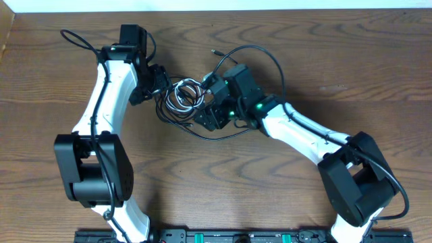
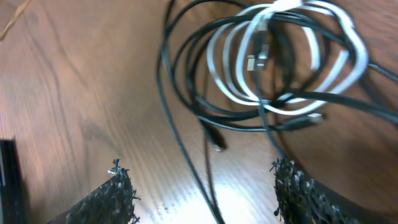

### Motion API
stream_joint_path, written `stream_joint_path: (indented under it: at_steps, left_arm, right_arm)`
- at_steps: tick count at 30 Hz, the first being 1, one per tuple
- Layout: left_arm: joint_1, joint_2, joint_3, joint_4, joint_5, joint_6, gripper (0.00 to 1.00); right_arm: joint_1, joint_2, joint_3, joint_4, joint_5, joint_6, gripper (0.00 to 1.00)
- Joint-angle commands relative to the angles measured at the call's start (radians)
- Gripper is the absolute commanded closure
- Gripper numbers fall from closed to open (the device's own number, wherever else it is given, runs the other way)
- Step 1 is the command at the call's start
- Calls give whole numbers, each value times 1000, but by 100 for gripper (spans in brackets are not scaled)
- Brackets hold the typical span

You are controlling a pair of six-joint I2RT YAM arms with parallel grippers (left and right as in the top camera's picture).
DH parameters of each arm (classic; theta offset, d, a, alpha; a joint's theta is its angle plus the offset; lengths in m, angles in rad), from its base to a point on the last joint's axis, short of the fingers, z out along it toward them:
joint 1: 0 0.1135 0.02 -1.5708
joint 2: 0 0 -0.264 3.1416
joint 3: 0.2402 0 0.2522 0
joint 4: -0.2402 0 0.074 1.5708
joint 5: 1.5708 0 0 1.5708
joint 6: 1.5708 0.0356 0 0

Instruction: Untangle cables

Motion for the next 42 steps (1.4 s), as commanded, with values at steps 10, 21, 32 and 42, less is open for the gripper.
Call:
stream_joint_path:
  at_steps: [10,21,32,42]
  left_arm:
    - [-1,77,3,82,48,126,29]
    - [-1,132,3,100,105,125,65]
    - [0,132,1,96,107,124,69]
    - [-1,132,1,96,108,113,69]
  right_arm:
    - [97,35,13,71,109,-56,28]
    - [129,179,13,210,129,-56,20]
    - [166,208,13,267,131,-85,57]
    - [199,256,13,328,167,-93,68]
